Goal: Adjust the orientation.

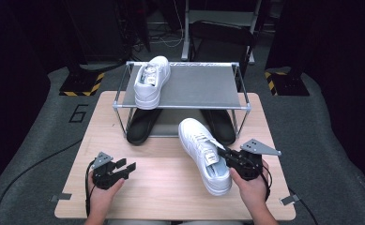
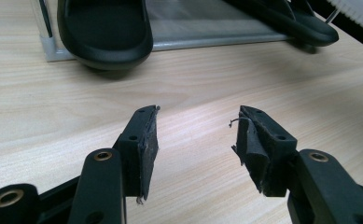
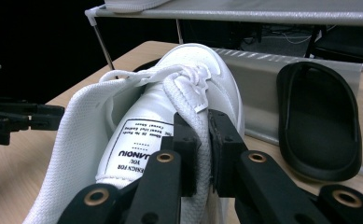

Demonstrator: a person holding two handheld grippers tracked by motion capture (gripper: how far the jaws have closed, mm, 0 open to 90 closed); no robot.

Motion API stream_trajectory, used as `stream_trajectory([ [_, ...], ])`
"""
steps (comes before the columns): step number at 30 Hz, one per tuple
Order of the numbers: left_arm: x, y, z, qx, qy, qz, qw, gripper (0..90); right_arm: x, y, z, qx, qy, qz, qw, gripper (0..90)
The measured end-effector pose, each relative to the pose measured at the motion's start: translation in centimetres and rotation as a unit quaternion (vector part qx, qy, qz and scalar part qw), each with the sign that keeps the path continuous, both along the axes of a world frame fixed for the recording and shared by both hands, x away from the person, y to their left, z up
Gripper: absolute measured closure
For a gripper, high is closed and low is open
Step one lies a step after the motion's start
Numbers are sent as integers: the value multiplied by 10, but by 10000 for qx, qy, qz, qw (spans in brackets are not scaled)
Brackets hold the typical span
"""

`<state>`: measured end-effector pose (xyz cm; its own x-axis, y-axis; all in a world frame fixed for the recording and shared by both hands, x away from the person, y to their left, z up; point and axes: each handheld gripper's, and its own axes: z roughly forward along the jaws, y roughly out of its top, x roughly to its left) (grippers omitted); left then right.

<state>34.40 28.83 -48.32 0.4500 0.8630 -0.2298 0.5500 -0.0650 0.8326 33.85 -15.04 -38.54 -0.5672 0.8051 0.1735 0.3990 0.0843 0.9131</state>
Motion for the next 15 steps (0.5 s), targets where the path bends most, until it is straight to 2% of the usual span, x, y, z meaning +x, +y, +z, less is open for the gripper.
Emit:
stream_trajectory([
  [1, -1, -1, 0, -1, 19, -1, 10000, 480, 0, 0, 1, -7, -11, 10, 10000, 826],
  [2, -1, -2, -2, 20, -62, 41, 10000, 480, 0, 0, 3, -4, 10, 14, 10000, 826],
  [5, -2, -1, -4, 7, 17, 28, 10000, 479, 1, -1, 8, 15, -6, 65, 10000, 826],
  [9, -2, -1, -7, -5, -4, 80, 10000, 479, 0, -2, 14, 95, 11, 127, 9999, 826],
  [15, -1, -2, -6, 3, 32, 16, 10000, 479, 1, -4, 25, 88, 5, 187, 9998, 826],
])
